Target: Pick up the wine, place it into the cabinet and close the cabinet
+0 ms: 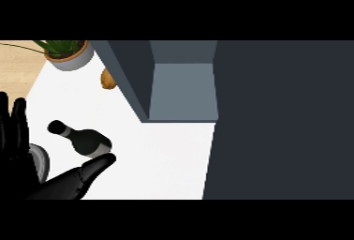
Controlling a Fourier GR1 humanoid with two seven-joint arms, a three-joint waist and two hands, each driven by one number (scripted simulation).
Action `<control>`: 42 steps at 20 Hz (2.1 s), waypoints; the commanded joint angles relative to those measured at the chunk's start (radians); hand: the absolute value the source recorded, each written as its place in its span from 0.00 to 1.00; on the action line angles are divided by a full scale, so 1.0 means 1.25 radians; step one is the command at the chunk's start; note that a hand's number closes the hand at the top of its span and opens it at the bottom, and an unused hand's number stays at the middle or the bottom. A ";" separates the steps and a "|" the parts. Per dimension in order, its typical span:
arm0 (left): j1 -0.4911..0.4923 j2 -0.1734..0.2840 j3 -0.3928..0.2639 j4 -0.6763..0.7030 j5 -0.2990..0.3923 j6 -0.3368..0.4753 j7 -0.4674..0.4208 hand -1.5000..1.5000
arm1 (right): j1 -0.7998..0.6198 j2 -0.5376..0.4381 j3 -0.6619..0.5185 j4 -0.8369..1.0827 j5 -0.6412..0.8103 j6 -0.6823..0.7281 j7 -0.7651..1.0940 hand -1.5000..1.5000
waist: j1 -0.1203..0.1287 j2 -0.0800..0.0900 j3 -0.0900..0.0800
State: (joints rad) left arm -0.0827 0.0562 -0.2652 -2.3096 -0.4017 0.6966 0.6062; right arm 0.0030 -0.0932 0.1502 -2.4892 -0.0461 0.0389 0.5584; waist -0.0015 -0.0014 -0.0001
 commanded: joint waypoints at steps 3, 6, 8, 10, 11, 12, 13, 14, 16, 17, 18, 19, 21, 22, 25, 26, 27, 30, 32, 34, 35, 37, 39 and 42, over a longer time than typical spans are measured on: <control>0.090 0.018 0.064 -0.021 0.095 -0.024 -0.057 0.00 | 0.096 0.015 0.052 -0.121 0.013 0.007 -0.004 0.00 | -0.002 -0.001 0.000; 0.142 0.011 0.103 0.001 0.196 -0.042 -0.135 0.00 | -0.002 -0.003 -0.010 -0.088 -0.039 -0.004 0.055 0.00 | 0.002 0.000 -0.001; 0.137 0.014 0.139 0.022 0.251 -0.065 -0.152 0.00 | 0.012 0.005 0.028 -0.140 0.001 -0.025 0.095 0.00 | -0.001 -0.001 -0.001; 0.152 0.012 0.178 0.060 0.303 -0.094 -0.194 0.00 | 0.000 -0.010 -0.027 -0.081 -0.052 0.002 0.056 0.00 | 0.001 0.000 -0.001; 0.157 0.012 0.164 0.029 0.292 -0.099 -0.155 0.00 | 0.026 0.012 0.023 -0.083 -0.007 0.000 0.021 0.00 | 0.001 0.000 0.000; 0.117 0.020 0.217 0.098 0.357 -0.121 -0.196 0.00 | 0.066 0.023 0.079 -0.125 0.030 -0.011 0.039 0.00 | -0.005 0.000 -0.001; 0.213 -0.024 0.122 0.058 0.288 -0.104 -0.231 0.00 | 0.013 -0.007 -0.018 -0.099 -0.035 0.000 0.044 0.00 | 0.001 0.000 0.000; 0.154 0.019 0.215 0.108 0.363 -0.141 -0.210 0.00 | -0.041 -0.009 -0.025 -0.103 -0.033 -0.023 0.097 0.00 | 0.000 0.000 -0.001; 0.207 -0.017 0.171 0.104 0.354 -0.144 -0.257 0.00 | 0.039 0.007 0.021 -0.122 -0.016 -0.007 0.062 0.00 | -0.001 -0.001 0.000; 0.167 -0.014 0.224 0.192 0.401 -0.165 -0.314 0.00 | -0.018 0.001 0.010 -0.115 -0.024 -0.020 0.097 0.00 | -0.002 0.000 -0.001; 0.167 0.000 0.251 0.201 0.425 -0.183 -0.309 0.00 | 0.043 0.002 0.029 -0.144 -0.014 -0.008 0.075 0.00 | -0.005 0.000 -0.001; 0.228 -0.016 0.225 0.158 0.424 -0.197 -0.334 0.00 | 0.034 -0.018 -0.028 -0.114 -0.070 0.015 0.064 0.00 | 0.000 0.000 0.000; 0.164 -0.008 0.283 0.261 0.456 -0.205 -0.355 0.00 | 0.026 -0.014 -0.015 -0.142 -0.058 0.003 0.091 0.00 | -0.006 0.000 -0.001; 0.187 -0.007 0.289 0.258 0.481 -0.238 -0.382 0.00 | -0.039 0.005 0.014 -0.087 -0.007 -0.021 0.090 0.00 | 0.001 0.000 -0.001; 0.216 -0.044 0.262 0.283 0.457 -0.229 -0.454 0.00 | -0.026 -0.006 -0.023 -0.118 -0.048 -0.013 0.114 0.00 | 0.000 0.000 -0.001; 0.202 -0.044 0.248 0.301 0.436 -0.197 -0.449 0.00 | -0.013 -0.001 0.020 -0.130 -0.019 -0.007 0.111 0.00 | -0.001 -0.001 -0.001; 0.146 -0.035 0.305 0.385 0.463 -0.224 -0.491 0.00 | -0.042 -0.025 -0.049 -0.118 -0.078 0.002 0.118 0.00 | -0.004 0.001 -0.001; 0.207 -0.044 0.285 0.391 0.458 -0.233 -0.549 0.00 | -0.033 0.000 -0.025 -0.103 -0.045 -0.008 0.091 0.00 | -0.001 0.000 0.000; 0.244 -0.042 0.318 0.389 0.499 -0.277 -0.583 0.00 | -0.054 0.000 -0.004 -0.113 -0.026 -0.021 0.134 0.00 | 0.002 -0.001 -0.001; 0.206 -0.019 0.328 0.383 0.494 -0.269 -0.528 0.00 | -0.037 -0.005 -0.028 -0.105 -0.045 -0.010 0.113 0.00 | 0.000 0.000 0.000; 0.247 -0.044 0.300 0.430 0.506 -0.286 -0.608 0.00 | -0.036 -0.010 -0.035 -0.102 -0.054 -0.005 0.111 0.00 | 0.000 0.000 0.000; 0.204 -0.022 0.347 0.448 0.532 -0.309 -0.582 0.00 | 0.010 0.000 -0.003 -0.168 -0.037 -0.008 0.119 0.00 | -0.005 -0.001 0.000; 0.178 -0.041 0.350 0.524 0.531 -0.316 -0.634 0.00 | -0.066 -0.005 -0.052 -0.059 -0.061 -0.005 0.092 0.00 | 0.000 0.001 0.000; 0.127 -0.022 0.365 0.570 0.527 -0.303 -0.620 0.00 | 0.029 0.009 -0.004 -0.133 -0.035 0.007 0.064 0.00 | -0.009 0.000 0.000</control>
State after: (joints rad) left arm 0.1501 0.0196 0.1578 -1.7118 0.2461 0.3275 -0.1359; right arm -0.0597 -0.0944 0.1299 -2.4985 -0.0555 0.0337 0.6453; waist -0.0050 -0.0015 -0.0004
